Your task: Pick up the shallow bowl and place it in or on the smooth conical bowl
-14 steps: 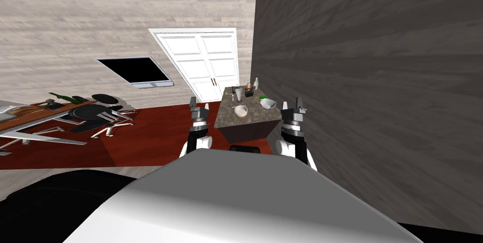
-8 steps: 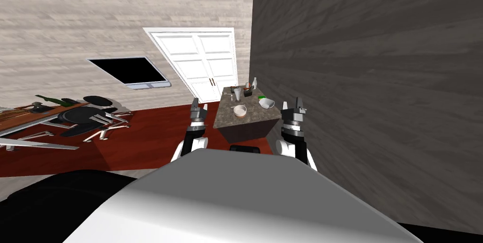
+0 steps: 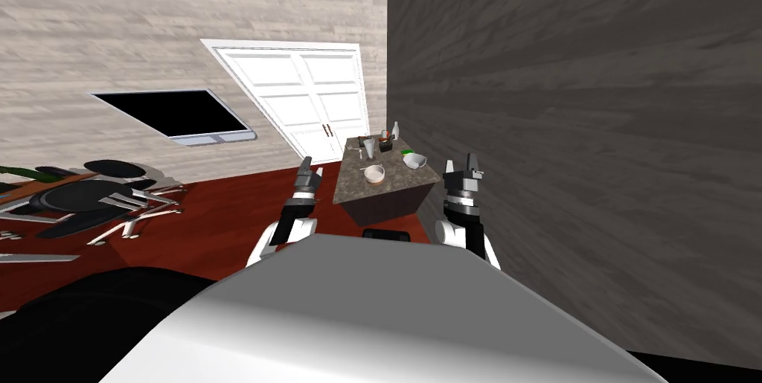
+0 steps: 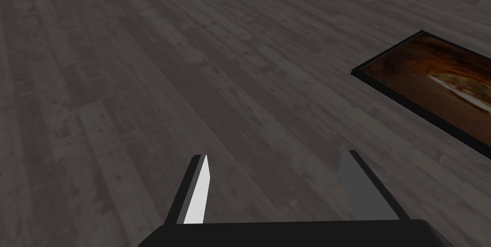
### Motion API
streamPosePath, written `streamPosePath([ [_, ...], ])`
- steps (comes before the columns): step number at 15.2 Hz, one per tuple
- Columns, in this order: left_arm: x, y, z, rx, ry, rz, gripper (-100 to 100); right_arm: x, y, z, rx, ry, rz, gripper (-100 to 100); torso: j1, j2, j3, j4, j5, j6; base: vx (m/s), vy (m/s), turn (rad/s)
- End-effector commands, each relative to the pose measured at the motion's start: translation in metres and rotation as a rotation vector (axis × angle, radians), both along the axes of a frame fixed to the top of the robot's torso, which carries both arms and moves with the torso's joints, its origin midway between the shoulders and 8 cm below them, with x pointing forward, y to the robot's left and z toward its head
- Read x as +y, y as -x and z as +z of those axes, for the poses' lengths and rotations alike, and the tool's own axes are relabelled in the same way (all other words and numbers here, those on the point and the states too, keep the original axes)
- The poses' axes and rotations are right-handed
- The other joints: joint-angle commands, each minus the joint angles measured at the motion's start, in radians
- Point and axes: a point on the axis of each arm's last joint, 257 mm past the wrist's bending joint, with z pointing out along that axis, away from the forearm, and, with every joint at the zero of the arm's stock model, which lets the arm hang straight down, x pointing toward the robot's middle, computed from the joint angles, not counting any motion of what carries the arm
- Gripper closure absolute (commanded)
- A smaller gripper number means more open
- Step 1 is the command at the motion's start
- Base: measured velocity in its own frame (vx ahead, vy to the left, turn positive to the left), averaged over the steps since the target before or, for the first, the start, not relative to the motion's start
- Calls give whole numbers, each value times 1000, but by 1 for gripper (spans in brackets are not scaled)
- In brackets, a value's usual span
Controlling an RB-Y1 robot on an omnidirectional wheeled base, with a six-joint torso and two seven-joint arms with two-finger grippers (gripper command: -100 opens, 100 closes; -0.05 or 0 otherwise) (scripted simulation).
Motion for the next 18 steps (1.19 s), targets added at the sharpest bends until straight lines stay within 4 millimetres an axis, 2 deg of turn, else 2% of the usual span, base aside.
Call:
streamPosePath([
  [1, 18, 0, -6, 49, -15, 23, -100, 0, 0, 0, 0, 0, 0, 0, 0, 0, 0, 0, 0, 0, -24, -4, -167],
  [3, 21, -1, -12, 74, -8, 34, -100, 0, 0, 0, 0, 0, 0, 0, 0, 0, 0, 0, 0, 0, -21, 0, -86],
  [4, 33, 1, -13, 99, -17, 50, -100, 0, 0, 0, 0, 0, 0, 0, 0, 0, 0, 0, 0, 0, -17, -8, -158],
  [6, 37, -1, -19, 124, -10, 61, -100, 0, 0, 0, 0, 0, 0, 0, 0, 0, 0, 0, 0, 0, -14, -5, -113],
  [7, 50, 2, -22, 153, -15, 82, -100, 0, 0, 0, 0, 0, 0, 0, 0, -1, 0, 0, 0, 0, -12, -10, -141],
  [9, 53, 1, -27, 174, -9, 92, -100, 0, 0, 0, 0, 0, 0, 0, -1, -1, 0, 0, 0, 0, -13, -7, -109],
  [10, 67, 5, -28, 201, -12, 113, -100, 0, 0, 0, 0, 0, 0, 0, 0, -1, -1, 0, 0, 0, -13, -11, -171],
  [12, 71, 4, -35, 226, -5, 126, -100, 0, 0, 0, 0, 0, 0, 0, -1, -1, 0, 0, 0, 0, -12, -8, -125],
  [13, 84, 8, -34, 247, -7, 145, -100, 0, 0, 0, 0, 0, 0, 0, 0, -1, -1, 0, 0, 0, -8, -15, -195],
  [15, 89, 8, -42, 279, 3, 162, -100, 0, 0, 0, 0, 0, 0, 0, -1, -1, -1, 0, 0, 0, -8, -9, -130],
  [16, 101, 13, -41, 298, 3, 181, -100, 0, 0, 0, 0, 0, 0, 0, -1, -1, -1, 0, 0, 0, -6, -17, -169],
  [18, 107, 14, -50, 332, 14, 200, -100, 0, 0, 0, 0, 0, 0, 0, -1, -1, -1, 0, 0, 0, -7, -12, -129],
])
